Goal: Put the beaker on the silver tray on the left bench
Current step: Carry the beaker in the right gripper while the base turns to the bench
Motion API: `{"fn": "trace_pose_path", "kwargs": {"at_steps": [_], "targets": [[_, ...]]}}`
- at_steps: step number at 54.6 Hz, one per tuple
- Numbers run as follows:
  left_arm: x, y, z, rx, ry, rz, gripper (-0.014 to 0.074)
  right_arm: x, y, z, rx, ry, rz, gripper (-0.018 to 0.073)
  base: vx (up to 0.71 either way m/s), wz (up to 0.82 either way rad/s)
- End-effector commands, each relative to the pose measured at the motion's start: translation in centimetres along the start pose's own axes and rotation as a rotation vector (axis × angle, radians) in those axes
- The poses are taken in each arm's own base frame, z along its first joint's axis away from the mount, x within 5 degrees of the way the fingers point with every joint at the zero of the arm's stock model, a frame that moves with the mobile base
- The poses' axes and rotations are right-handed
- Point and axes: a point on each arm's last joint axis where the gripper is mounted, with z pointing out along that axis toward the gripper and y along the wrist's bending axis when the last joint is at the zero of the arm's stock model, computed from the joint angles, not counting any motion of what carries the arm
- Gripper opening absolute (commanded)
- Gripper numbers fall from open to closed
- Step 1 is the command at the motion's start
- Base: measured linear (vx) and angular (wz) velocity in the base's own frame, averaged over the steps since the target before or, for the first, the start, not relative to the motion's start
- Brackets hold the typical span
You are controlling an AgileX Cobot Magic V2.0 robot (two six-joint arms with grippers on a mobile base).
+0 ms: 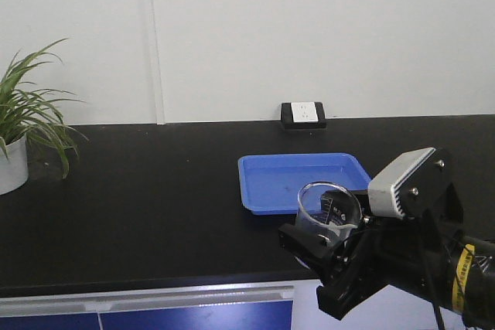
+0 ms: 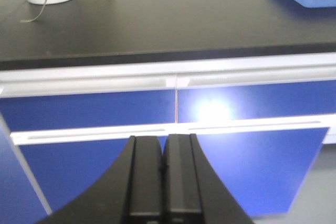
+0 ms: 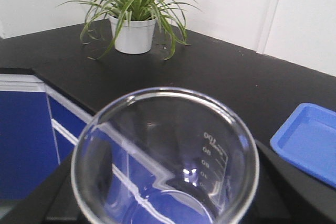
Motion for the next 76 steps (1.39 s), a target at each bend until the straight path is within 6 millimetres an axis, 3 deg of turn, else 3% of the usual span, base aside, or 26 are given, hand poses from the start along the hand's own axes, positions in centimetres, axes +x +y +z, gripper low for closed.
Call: {"fn": "trace_pose_path", "kwargs": {"at_steps": [1,33,76], "targets": [[0.24,-0.03,0.24,0.004,-0.065,-0.002,0.0001,-1.97,0.13,-0.65,-0.007,-0.077,0.001,-0.0006,-0.35,0.01],[0.24,-0.03,0.24,0.004,-0.065,-0.002,0.0001,-1.97,0.15,-0.65,-0.009,-0.076,-0.002,-0.0006,-0.30,0.22],[0.24,-0.03,0.24,0.004,-0.065,-0.002,0.0001,-1.97,0.15,-0.65,-0.009,-0.076,-0.003,-0.0006,-0.10,0.83]]}}
